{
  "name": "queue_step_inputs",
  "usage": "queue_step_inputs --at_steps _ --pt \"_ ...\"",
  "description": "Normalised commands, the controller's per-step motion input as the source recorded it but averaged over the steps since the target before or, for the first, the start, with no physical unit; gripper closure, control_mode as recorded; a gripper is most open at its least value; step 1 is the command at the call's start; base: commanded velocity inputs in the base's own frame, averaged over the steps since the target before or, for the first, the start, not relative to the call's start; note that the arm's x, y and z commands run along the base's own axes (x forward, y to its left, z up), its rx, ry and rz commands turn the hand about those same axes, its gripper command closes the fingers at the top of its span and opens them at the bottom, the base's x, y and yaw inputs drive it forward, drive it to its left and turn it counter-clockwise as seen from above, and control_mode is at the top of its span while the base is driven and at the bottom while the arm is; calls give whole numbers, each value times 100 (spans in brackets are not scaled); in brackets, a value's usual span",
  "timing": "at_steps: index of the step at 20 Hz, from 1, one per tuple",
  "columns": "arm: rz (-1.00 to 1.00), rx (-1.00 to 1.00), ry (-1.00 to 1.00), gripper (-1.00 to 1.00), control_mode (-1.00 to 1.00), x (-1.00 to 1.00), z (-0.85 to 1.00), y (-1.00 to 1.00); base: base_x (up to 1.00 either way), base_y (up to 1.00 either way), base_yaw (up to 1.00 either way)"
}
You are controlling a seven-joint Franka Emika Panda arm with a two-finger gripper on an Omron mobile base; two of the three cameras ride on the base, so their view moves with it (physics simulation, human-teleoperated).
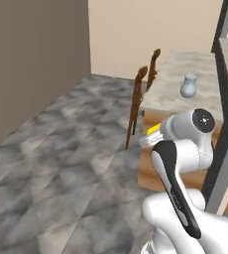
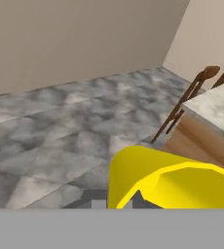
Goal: Place the pitcher and cup on the dining counter for serving.
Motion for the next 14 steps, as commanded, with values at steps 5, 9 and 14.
queue_step_inputs --at_steps 5,9,14 --pt "0 0 0 100 100 0 0 0 100 93 -60" --pt "0 0 0 100 100 0 0 0 94 88 -60" --pt "0 0 0 100 100 0 0 0 98 72 -53"
